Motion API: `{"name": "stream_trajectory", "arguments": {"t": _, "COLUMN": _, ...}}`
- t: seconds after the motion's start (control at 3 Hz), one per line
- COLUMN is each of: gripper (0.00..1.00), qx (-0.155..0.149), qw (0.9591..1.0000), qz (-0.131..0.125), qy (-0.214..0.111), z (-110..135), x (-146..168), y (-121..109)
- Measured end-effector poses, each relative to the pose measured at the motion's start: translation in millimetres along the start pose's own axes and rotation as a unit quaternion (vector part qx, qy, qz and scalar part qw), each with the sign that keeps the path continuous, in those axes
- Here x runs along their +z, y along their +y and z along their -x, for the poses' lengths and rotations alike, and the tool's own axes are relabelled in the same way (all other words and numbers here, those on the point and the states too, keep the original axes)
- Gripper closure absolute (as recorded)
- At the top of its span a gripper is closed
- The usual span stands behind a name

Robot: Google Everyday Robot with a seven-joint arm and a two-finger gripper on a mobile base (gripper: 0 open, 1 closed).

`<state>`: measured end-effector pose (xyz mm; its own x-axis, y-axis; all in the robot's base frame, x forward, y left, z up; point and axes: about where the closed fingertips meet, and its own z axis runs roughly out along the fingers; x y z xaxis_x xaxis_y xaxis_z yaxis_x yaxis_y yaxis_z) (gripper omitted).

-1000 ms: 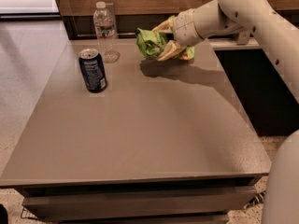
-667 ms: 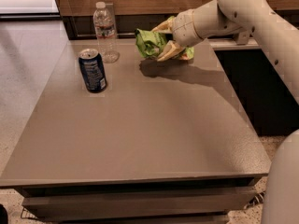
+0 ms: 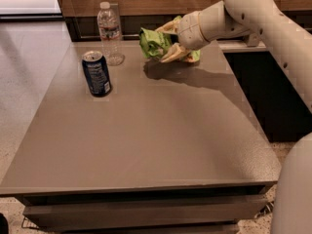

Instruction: Move green rice chip bag near water bottle

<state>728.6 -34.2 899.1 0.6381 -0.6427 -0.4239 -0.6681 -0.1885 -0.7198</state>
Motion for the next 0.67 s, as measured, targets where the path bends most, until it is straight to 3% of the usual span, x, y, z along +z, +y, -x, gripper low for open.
{"name": "stream_trajectory", "arguments": {"t": 0.33, "gripper": 0.00, "qx": 0.000, "qw": 1.0000, "qz": 0.002, "qy": -0.002, "z": 0.9, "x": 3.0, "y": 0.8}}
{"name": "stream_trajectory", "arguments": {"t": 0.67, "gripper": 0.00, "qx": 0.000, "qw": 1.0000, "qz": 0.002, "qy": -0.002, "z": 0.9, "x": 3.0, "y": 0.8}}
